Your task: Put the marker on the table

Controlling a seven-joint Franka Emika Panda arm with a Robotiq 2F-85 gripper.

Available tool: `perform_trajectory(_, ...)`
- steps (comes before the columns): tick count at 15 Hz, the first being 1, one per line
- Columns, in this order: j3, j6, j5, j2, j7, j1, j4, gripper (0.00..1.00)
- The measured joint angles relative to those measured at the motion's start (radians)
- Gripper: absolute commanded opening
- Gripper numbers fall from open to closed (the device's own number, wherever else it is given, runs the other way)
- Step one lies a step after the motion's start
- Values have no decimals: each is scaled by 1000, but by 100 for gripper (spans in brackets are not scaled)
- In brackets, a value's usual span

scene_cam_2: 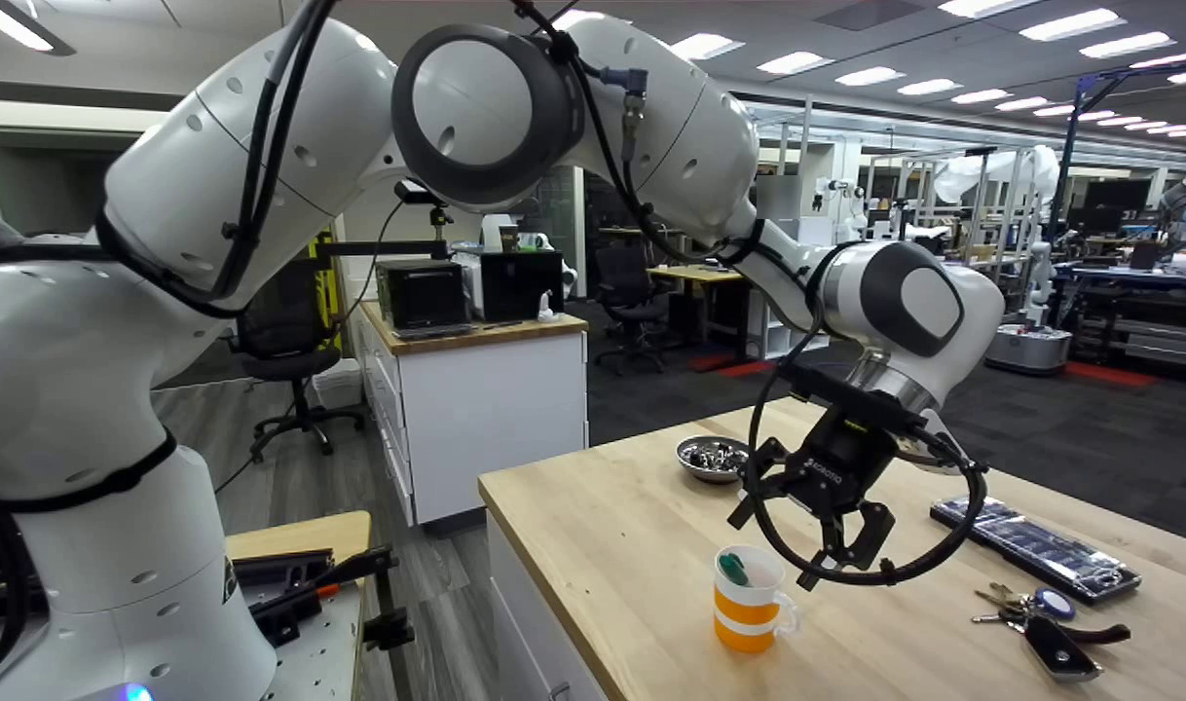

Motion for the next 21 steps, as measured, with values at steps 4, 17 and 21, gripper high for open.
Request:
perform_trajectory(4,0,0,0,0,0,0,0,100)
perform_trajectory(17,2,-9,0,5,0,-2,-3,100)
perform_trajectory(21,6,-17,0,20,0,-3,-5,100)
